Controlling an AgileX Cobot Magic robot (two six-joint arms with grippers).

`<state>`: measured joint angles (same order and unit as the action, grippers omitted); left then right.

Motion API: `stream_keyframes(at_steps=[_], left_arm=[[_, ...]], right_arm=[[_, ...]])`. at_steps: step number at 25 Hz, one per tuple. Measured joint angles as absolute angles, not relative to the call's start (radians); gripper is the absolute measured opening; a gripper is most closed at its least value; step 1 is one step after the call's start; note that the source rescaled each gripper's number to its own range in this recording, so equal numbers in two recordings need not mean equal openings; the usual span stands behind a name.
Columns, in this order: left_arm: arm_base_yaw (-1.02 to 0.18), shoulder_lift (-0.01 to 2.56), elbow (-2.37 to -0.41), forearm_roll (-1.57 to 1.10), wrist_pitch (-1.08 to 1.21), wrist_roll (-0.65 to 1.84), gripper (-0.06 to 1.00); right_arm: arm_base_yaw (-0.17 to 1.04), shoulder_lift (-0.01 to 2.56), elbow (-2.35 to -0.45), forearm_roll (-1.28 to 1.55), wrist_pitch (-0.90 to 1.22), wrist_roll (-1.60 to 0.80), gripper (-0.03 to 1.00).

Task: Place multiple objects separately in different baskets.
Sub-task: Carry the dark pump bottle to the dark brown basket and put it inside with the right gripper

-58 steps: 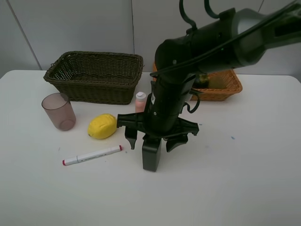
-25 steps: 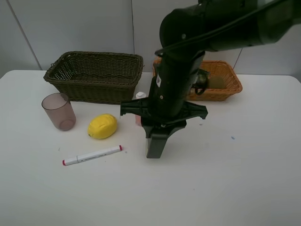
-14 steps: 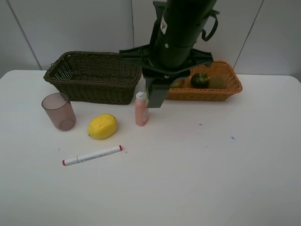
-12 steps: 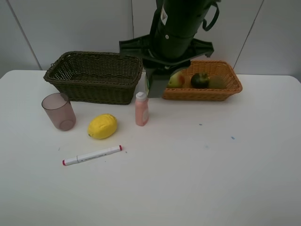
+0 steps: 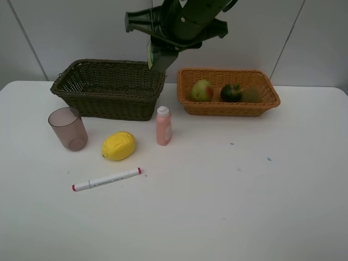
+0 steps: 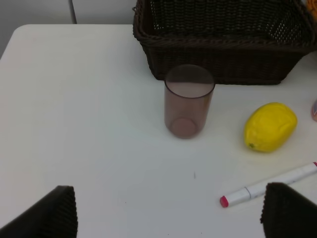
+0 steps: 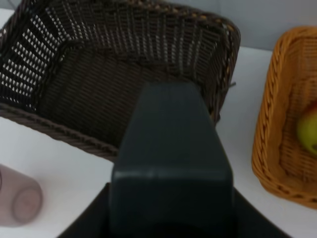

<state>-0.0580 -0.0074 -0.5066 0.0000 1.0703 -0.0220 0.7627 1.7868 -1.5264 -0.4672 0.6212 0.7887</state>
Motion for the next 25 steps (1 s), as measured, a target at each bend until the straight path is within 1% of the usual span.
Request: stream_keyframes(at_steps=[12, 16, 25], left_arm=[[-0.058, -0.007, -0.507, 0.0, 1.07, -0.022, 0.96], [-0.058, -0.007, -0.507, 0.0, 1.07, -0.022, 0.96], [-0.058, -0.007, -0.507, 0.0, 1.07, -0.022, 0.96]], right_arm=[[0.687, 1.945, -1.543, -0.534, 0.318, 0.789, 0.02], [0.67, 1.998, -1.584, -0.54, 0.29, 0.789, 0.02], [0.662, 2.15, -1.76, -0.569, 0.267, 0.789, 0.02]])
